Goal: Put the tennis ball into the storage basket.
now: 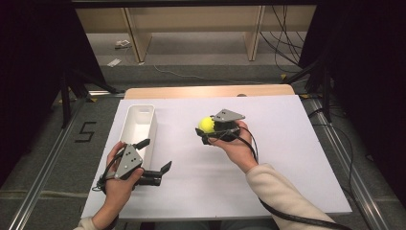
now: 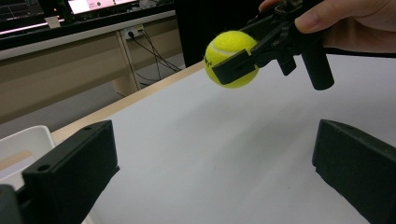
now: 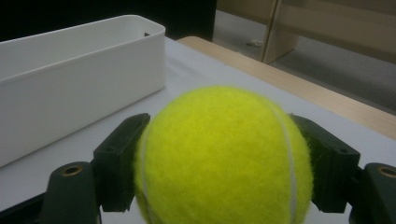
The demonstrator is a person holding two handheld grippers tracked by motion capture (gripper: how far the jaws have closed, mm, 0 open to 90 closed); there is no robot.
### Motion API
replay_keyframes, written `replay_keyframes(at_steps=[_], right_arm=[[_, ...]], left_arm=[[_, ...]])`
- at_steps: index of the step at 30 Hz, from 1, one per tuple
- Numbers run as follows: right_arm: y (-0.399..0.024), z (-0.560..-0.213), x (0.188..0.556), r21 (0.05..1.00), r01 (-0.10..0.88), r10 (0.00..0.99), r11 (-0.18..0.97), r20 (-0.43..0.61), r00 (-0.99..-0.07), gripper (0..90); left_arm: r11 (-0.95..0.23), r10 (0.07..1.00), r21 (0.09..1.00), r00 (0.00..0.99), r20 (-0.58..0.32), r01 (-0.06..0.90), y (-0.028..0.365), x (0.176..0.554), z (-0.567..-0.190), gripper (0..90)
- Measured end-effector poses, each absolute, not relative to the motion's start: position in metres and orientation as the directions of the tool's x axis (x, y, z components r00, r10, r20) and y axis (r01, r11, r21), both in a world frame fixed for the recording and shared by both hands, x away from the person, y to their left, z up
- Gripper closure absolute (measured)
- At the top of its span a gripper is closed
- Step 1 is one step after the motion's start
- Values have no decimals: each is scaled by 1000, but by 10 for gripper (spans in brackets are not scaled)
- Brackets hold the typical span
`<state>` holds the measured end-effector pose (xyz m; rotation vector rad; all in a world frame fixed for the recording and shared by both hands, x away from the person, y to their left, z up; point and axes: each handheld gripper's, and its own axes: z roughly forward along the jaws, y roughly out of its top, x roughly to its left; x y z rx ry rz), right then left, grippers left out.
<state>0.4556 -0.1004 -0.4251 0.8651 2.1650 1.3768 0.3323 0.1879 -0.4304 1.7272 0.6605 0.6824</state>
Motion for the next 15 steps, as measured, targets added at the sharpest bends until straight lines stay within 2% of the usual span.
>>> replay_keyframes(at_steps=[15], right_arm=[[-96, -424, 456, 910, 273, 702, 312, -27, -711, 261]], left_arm=[[-233, 726, 969, 678, 112, 89, 188, 332, -430, 0]])
